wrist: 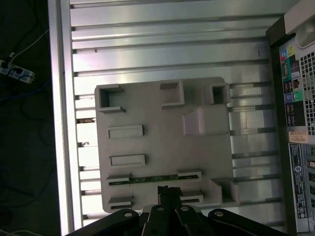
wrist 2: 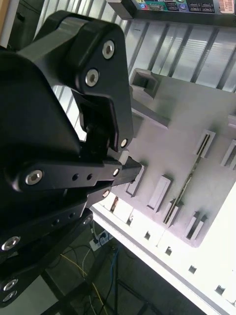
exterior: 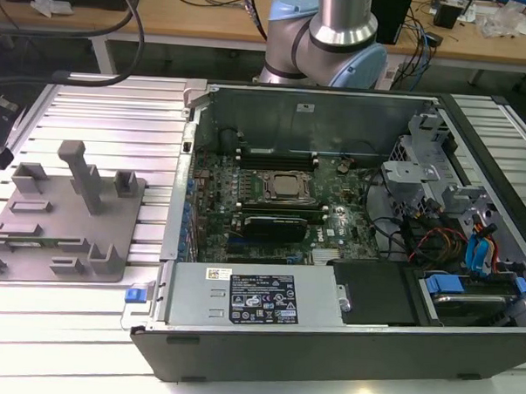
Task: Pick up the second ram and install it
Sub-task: 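Pick up the second ram and move it above second insertion slot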
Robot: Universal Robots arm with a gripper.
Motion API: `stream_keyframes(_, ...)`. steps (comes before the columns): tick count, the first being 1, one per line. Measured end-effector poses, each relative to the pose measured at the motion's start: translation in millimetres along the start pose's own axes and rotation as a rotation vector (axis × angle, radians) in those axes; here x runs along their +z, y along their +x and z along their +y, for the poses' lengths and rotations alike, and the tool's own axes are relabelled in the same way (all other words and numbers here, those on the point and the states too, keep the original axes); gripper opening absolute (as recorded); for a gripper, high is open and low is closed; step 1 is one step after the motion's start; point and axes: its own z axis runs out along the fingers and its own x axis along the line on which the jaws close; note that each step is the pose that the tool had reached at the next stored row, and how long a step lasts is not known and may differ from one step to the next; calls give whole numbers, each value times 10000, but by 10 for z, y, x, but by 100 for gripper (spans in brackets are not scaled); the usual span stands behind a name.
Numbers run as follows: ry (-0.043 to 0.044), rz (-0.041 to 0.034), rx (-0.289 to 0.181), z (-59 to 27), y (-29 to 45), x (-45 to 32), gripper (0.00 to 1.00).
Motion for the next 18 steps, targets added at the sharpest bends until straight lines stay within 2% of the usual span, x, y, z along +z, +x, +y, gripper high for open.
stream_keyframes(5,-1,-6,-31,0,5,1,8)
stream_keyframes(7,-7,9,-348,0,5,2,8)
stream_keyframes(8,-11,17,-532,0,5,2,8)
stream_keyframes(10,-22,46,-1185,0,5,5,8)
stream_keyframes(11,-31,70,-1746,-1,5,9,8)
stream_keyframes(12,-32,78,-1897,-1,5,8,8)
stream_keyframes(15,-31,78,-1918,-1,5,9,8)
stream_keyframes(16,-36,89,-2156,-1,5,10,8)
stream_keyframes(17,-48,115,-2756,-1,5,11,8)
stream_keyframes(18,-54,129,-3066,-1,5,11,8)
